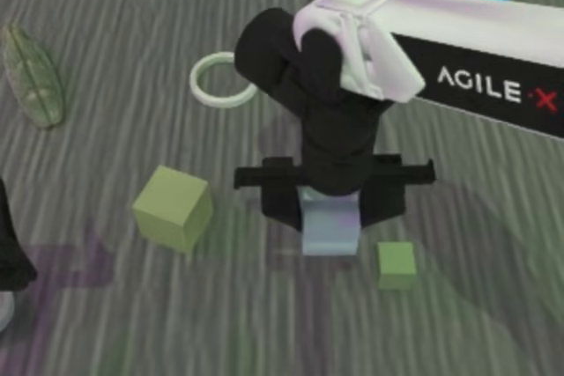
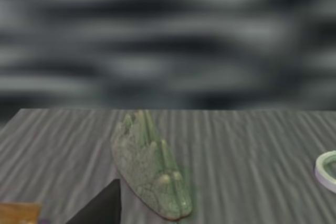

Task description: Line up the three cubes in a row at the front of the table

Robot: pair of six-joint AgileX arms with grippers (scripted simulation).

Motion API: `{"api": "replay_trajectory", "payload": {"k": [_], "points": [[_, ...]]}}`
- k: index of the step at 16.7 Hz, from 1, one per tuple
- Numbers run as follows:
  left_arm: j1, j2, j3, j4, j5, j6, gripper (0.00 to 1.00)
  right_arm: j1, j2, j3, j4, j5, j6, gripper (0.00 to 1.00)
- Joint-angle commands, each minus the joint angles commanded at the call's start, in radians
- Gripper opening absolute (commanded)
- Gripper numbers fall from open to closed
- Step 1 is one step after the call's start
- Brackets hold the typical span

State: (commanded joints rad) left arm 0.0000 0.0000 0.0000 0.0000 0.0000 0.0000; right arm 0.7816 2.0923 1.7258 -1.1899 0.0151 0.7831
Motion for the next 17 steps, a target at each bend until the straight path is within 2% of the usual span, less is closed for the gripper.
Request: {"api": "replay_trajectory", "payload": {"k": [6, 12, 17], "points": [[0.0, 0.0, 0.0, 0.0, 0.0, 0.0, 1.0, -0.006, 0.008, -0.017, 0.018, -0.002, 0.003, 0.0], [0.0, 0.0, 0.0, 0.0, 0.0, 0.0, 1.0, 0.003, 0.059, -0.162, 0.226, 0.0, 0.004, 0.0], [0.0, 0.0, 0.0, 0.0, 0.0, 0.0, 1.0, 0.004, 0.067, -0.18, 0.248, 0.001, 0.005, 0.0]]}}
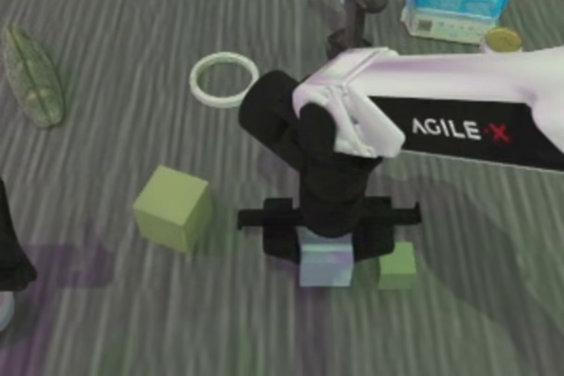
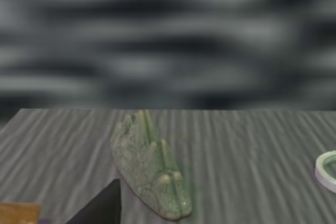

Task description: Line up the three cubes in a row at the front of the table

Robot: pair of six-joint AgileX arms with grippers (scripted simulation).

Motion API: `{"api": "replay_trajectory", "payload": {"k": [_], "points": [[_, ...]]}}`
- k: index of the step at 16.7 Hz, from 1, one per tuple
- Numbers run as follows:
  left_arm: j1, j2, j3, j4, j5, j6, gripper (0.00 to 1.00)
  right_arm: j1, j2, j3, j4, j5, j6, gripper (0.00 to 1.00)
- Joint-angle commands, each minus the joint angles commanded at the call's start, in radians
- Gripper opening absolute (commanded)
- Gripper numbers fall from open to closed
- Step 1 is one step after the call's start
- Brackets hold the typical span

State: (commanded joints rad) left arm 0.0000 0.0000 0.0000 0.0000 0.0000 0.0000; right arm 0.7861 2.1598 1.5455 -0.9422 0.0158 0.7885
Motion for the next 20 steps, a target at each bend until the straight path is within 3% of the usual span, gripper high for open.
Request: {"api": "replay_trajectory", "payload": {"k": [13, 20], "points": [[0.0, 0.0, 0.0, 0.0, 0.0, 0.0, 1.0, 0.0, 0.0, 0.0, 0.0, 0.0, 0.0, 0.98], [0.0, 0.0, 0.0, 0.0, 0.0, 0.0, 1.0, 0.0, 0.0, 0.0, 0.0, 0.0, 0.0, 1.0]]}}
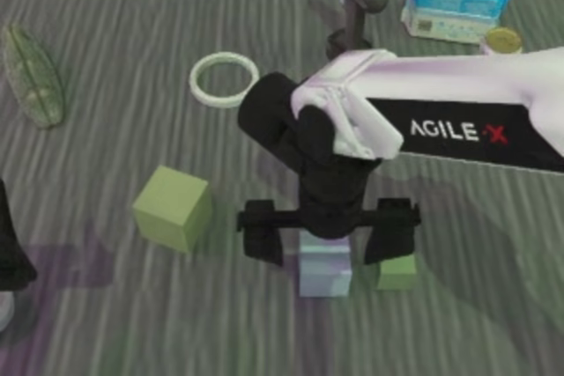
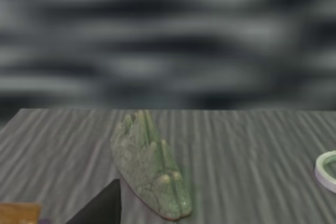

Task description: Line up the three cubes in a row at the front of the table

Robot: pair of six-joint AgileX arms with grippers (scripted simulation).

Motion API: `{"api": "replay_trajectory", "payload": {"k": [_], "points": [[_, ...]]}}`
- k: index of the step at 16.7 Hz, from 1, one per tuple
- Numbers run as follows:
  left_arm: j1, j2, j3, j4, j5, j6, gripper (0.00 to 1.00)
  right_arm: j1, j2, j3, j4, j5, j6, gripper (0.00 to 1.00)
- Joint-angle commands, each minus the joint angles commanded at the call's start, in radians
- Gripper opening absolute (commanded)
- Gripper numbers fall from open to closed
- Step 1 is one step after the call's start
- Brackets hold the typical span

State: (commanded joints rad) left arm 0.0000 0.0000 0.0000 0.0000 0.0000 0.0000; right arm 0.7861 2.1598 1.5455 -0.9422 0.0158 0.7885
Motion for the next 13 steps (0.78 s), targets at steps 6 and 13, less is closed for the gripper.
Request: {"api": "replay_trajectory", "payload": {"k": [6, 13], "points": [[0.0, 0.0, 0.0, 0.0, 0.0, 0.0, 1.0, 0.0, -0.02, 0.058, -0.077, 0.0, 0.004, 1.0], [0.0, 0.0, 0.0, 0.0, 0.0, 0.0, 1.0, 0.008, -0.074, 0.172, -0.245, -0.001, 0.0, 1.0]]}}
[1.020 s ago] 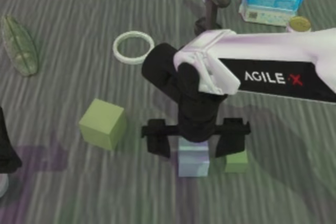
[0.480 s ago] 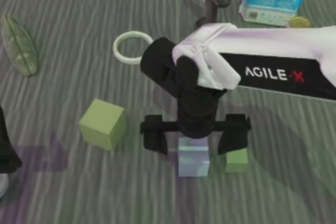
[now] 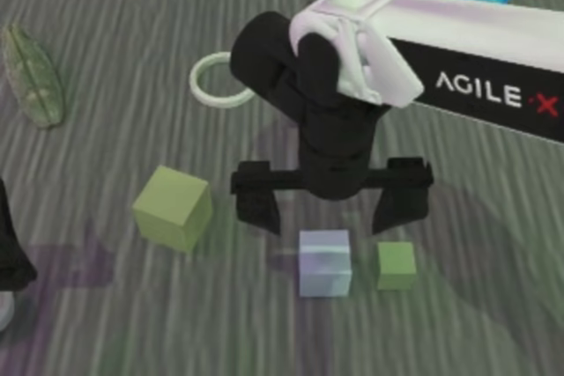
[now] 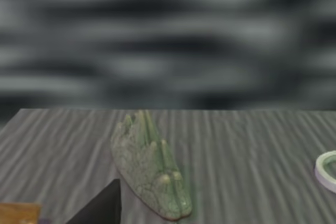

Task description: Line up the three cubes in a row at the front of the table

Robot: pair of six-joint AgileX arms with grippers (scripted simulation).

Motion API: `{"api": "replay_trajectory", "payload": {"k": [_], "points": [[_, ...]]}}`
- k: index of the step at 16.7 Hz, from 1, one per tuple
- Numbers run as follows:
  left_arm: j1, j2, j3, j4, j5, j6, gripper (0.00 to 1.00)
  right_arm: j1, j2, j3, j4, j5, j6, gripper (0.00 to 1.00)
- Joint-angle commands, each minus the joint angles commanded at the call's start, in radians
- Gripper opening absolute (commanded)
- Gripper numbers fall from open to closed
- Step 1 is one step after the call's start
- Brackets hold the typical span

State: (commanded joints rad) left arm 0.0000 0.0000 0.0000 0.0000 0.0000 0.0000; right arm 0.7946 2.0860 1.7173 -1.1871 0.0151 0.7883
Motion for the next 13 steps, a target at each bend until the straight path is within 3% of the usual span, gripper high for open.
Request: {"api": "replay_trajectory", "payload": {"k": [5, 13], "points": [[-0.008, 0.025, 0.025, -0.018, 0.001, 0.0, 1.0, -0.02, -0.027, -0.026, 0.019, 0.011, -0.014, 1.0], [-0.11, 0.479, 0.414, -0.295, 0.001, -0.004, 1.0, -0.215, -0.548, -0.414, 0.272, 0.12, -0.238, 1.0]]}}
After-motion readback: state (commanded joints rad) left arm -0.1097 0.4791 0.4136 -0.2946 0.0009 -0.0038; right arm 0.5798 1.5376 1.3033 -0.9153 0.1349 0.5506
